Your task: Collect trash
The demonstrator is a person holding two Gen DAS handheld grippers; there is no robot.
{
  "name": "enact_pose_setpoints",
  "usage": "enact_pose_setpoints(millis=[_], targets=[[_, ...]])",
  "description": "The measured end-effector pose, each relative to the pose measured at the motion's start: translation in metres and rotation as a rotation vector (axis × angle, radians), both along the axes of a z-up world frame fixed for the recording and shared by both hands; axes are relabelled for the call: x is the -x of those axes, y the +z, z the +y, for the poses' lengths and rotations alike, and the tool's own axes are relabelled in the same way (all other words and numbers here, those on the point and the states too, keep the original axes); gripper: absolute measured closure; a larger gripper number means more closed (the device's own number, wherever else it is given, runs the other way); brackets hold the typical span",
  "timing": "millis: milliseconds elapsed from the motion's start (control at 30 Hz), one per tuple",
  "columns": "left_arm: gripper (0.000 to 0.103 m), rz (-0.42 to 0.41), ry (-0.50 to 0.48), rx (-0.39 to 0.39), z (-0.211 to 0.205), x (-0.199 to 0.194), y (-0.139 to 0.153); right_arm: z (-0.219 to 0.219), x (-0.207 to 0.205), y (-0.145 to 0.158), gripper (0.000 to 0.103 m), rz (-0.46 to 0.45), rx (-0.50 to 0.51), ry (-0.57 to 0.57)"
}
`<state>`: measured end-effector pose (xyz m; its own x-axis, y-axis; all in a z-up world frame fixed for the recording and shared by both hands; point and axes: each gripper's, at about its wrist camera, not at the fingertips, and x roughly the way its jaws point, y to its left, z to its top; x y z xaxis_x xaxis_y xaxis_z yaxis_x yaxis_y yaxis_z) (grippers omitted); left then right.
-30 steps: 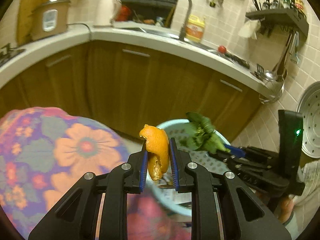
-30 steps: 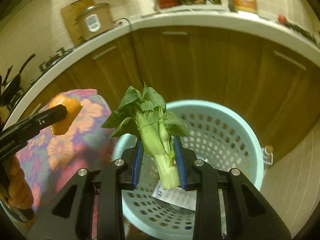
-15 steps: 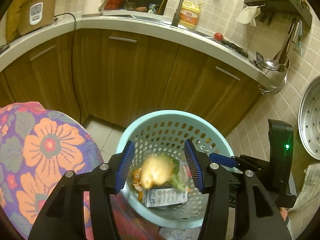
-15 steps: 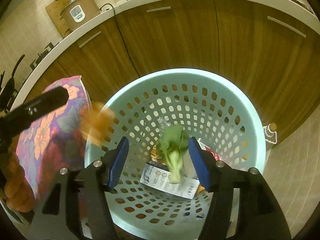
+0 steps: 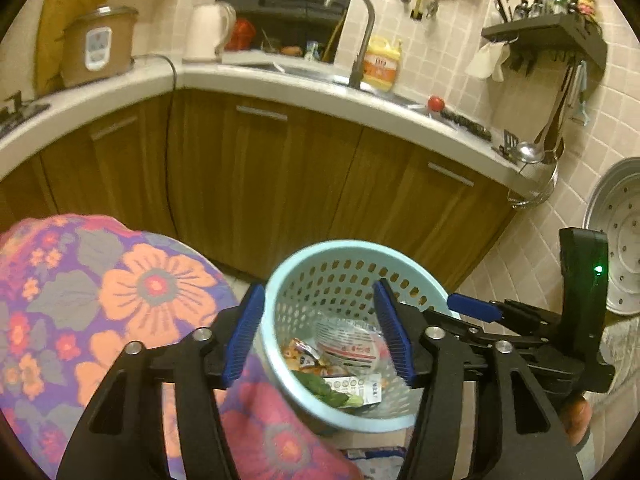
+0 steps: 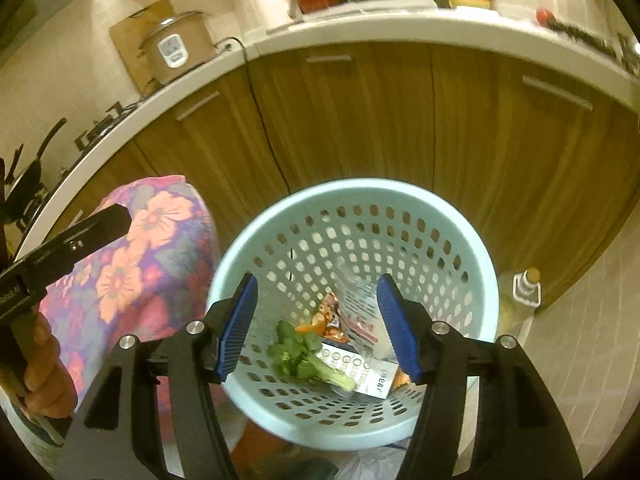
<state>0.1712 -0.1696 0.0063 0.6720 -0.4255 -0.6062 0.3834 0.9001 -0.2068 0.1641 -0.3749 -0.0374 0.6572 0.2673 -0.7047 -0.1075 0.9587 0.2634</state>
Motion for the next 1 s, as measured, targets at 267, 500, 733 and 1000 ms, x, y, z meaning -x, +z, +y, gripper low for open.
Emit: enact_pose_setpoints(millis=[267, 500, 733, 1000], targets=[[0.04, -0.13, 0.127, -0.035, 0.044, 0.045, 0.02, 0.044, 0.028, 0.038, 0.045, -0.092, 0.046, 0.015], [0.032, -0.234, 0.27, -0.056, 0.09, 0.066, 0.029, 0.081, 0.035, 0.057, 0.039, -0.141, 0.048, 0.008], [0.029, -0.247, 0.341, -0.034, 0.116, 0.069, 0.026, 0.12, 0.047, 0.074, 0.033, -0.243, 0.138, -0.026], [0.028, -0.22, 0.413, -0.117, 0.121, 0.064, 0.016, 0.141, 0.062, 0.082, 0.029, -0.368, 0.249, -0.083]])
